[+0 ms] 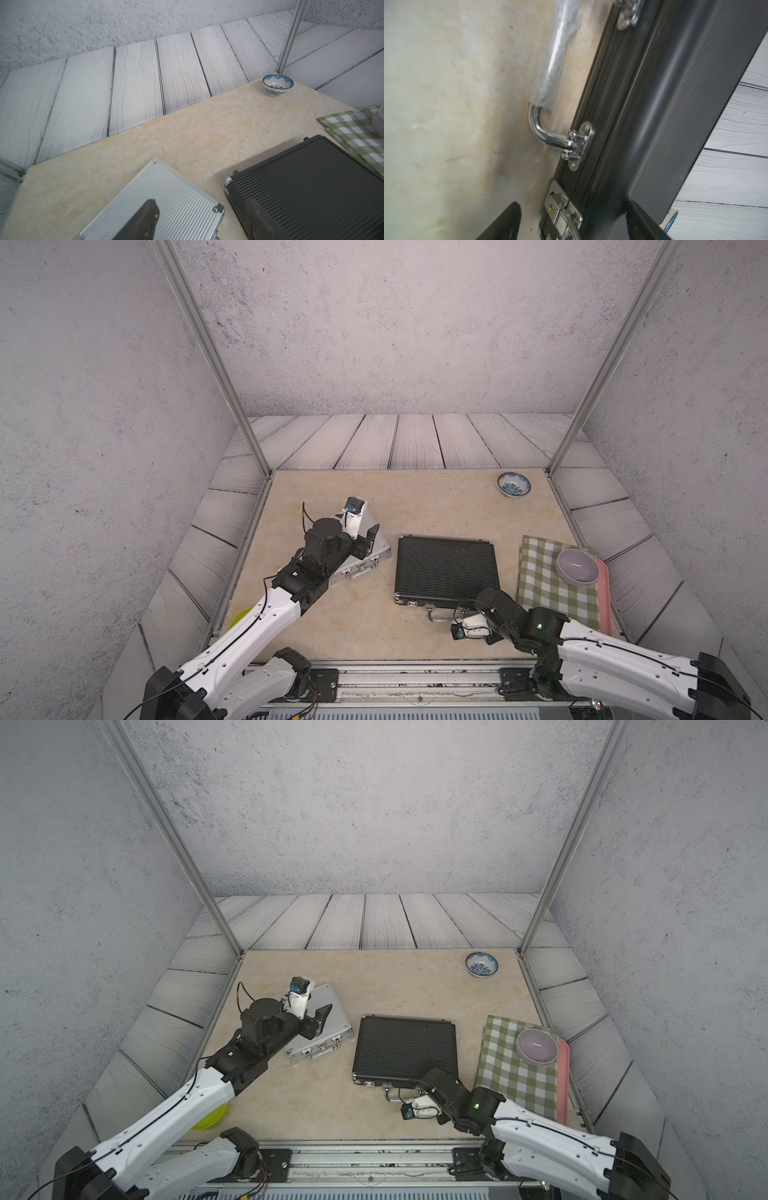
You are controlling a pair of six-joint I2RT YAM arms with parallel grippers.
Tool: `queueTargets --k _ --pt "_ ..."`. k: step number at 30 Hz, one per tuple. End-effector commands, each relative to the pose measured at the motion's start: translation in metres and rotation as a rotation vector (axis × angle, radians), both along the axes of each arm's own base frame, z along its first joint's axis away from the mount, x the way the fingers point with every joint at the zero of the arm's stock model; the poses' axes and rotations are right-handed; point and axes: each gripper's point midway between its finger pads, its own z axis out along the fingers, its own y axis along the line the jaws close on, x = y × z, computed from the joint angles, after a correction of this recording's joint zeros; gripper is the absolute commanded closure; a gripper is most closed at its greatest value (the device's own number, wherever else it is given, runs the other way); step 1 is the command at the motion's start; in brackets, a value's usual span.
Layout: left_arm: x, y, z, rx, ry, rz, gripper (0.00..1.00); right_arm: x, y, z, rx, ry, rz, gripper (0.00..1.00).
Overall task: Open the poker set cases
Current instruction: Place the poker set case at the center of the board, then open the case lid on the poker set case.
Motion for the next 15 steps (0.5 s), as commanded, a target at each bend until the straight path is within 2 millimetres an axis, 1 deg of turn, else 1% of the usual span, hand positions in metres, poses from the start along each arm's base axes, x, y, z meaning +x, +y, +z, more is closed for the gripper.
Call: queueTargets --k 1,3,6,7,9,10,11,12,14,15 --pt "-0.006 0.001 -0.01 -0.043 0.104 0.014 0.32 -0.015 -0.015 0.003 -0.024 0.085 -0.051 0.2" --pt "-0.011 -0.002 -0.022 -0.048 0.189 0.006 0.34 -0.016 -0.009 0.025 0.05 0.104 -0.11 0.2" --pt "-0.018 -0.001 -0.042 -0.057 0.354 0.042 0.35 -0.023 0.005 0.069 0.218 0.184 -0.226 0.2" --pt "-0.02 -0.003 -0.048 -0.058 0.404 0.043 0.36 -0.027 0.008 0.08 0.255 0.217 -0.253 0.2" --pt "-0.026 -0.008 -0.06 -0.063 0.51 0.041 0.36 -0.031 0.019 0.111 0.372 0.279 -0.334 0.2" --pt "-0.028 -0.011 -0.065 -0.072 0.548 0.037 0.36 -0.035 0.023 0.122 0.393 0.305 -0.321 0.23" --pt "-0.03 -0.016 -0.07 -0.09 0.583 0.028 0.36 -0.033 0.027 0.134 0.427 0.3 -0.321 0.27" --pt "-0.031 -0.02 -0.076 -0.107 0.615 0.021 0.37 -0.021 0.03 0.151 0.487 0.252 -0.375 0.28" --pt "-0.033 -0.026 -0.084 -0.139 0.668 0.014 0.37 0.002 0.033 0.185 0.6 0.175 -0.513 0.24" --pt "-0.034 -0.029 -0.088 -0.147 0.695 0.011 0.37 0.011 0.036 0.197 0.62 0.153 -0.561 0.23"
